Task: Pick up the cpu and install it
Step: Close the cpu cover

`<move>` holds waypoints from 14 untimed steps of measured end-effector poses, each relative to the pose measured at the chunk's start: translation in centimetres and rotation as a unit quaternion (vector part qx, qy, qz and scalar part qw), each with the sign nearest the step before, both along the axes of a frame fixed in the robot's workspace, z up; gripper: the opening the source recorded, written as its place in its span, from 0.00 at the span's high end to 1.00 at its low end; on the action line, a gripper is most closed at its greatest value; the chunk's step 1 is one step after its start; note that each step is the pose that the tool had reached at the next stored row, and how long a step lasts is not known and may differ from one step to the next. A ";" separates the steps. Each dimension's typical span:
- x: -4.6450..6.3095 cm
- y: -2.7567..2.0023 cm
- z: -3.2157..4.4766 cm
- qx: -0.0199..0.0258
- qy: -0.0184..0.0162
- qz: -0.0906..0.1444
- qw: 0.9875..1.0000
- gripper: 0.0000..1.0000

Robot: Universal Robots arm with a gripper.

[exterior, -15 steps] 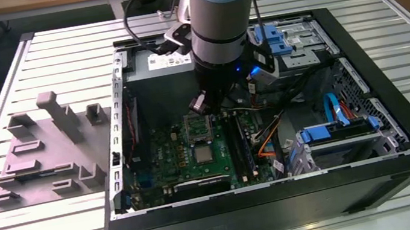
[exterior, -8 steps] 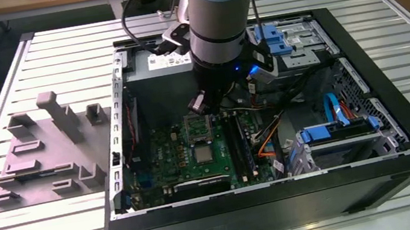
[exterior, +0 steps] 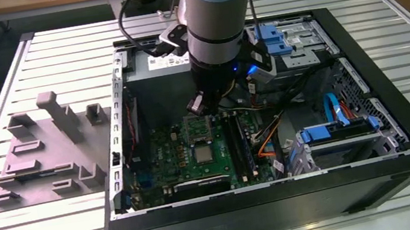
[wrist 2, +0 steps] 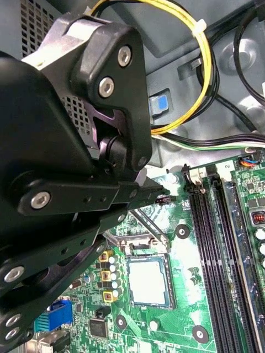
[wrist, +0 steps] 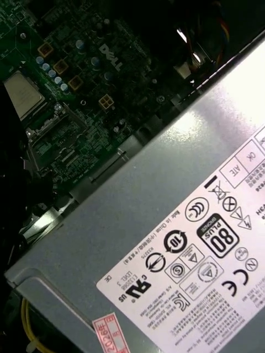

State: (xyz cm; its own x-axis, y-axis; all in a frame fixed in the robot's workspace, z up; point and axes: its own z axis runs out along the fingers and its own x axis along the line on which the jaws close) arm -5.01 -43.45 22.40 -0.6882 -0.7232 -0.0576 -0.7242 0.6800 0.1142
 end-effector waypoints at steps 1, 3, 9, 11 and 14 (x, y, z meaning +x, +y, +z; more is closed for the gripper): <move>0.0 0.00 0.06 0.000 0.000 0.001 1.000 0.89; 0.0 0.00 0.28 0.000 0.000 0.002 1.000 0.89; 0.0 0.00 0.84 0.000 0.000 0.006 1.000 0.89; 0.0 0.01 0.90 0.000 0.000 0.009 1.000 0.89; 0.0 0.00 1.01 0.000 0.000 0.016 1.000 0.89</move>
State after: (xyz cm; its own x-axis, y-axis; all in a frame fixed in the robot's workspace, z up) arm -5.02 -43.45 23.41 -0.6640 -0.7455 -0.0578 -0.7463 0.6558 0.1143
